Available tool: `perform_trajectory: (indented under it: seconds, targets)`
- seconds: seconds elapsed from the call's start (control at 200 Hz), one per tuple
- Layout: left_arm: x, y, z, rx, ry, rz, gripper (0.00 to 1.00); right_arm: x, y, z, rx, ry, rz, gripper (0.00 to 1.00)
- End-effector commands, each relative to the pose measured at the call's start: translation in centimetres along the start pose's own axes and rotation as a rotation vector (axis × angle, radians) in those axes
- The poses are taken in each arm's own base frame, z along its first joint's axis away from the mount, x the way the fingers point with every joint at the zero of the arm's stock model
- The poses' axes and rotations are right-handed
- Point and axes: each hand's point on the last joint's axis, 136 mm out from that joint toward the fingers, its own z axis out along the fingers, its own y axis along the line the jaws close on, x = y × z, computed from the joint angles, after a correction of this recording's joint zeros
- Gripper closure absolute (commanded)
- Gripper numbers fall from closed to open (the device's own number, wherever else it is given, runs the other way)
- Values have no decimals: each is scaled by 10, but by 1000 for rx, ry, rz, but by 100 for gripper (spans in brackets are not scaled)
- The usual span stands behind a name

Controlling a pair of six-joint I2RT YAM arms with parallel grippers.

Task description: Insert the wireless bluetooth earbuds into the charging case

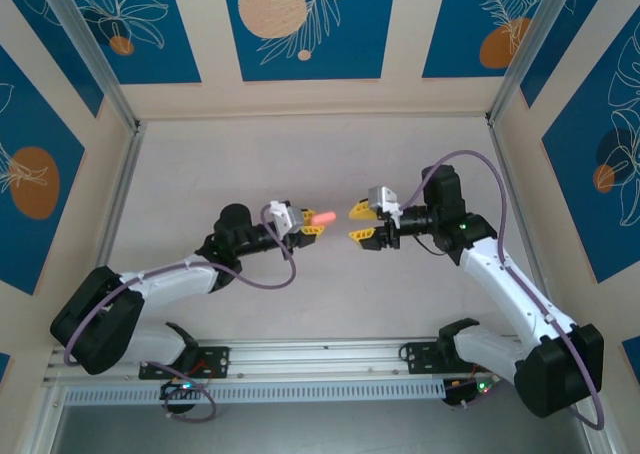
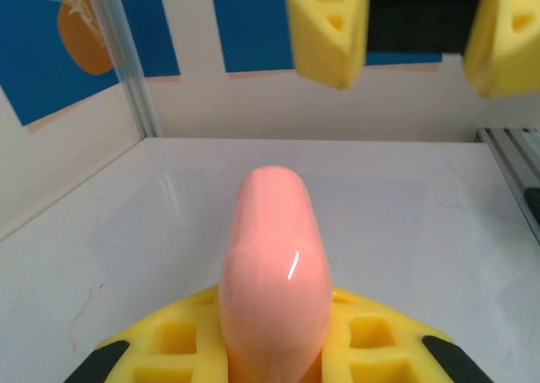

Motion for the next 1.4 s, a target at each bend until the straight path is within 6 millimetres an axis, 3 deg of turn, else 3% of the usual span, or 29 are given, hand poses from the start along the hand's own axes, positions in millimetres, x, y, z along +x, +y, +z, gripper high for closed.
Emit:
perform_trajectory:
  seconds: [0.0, 0.14, 0.28, 0.465, 0.695, 0.965, 1.395]
  targets:
    - [2, 17, 11, -83, 53, -204, 100, 3, -26, -9, 130, -33, 192, 54]
    - [23, 27, 20, -177, 129, -453, 100, 21, -62, -28, 296, -68, 461, 55]
    - [37, 23, 38, -213, 188, -669, 100, 49, -88, -49, 415, -81, 702, 55]
    - [56, 5, 68, -243, 343, -883, 100, 91, -98, -62, 467, -46, 1014, 55]
    - [77, -3, 91, -298, 480, -1072, 100, 110, -99, -84, 521, -138, 1117, 55]
    - [96, -3, 121, -309, 557, -1181, 100, 117, -81, -89, 544, -132, 1122, 55]
    - [128, -10, 145, -309, 644, -1335, 100, 144, -65, -101, 609, -128, 1170, 55]
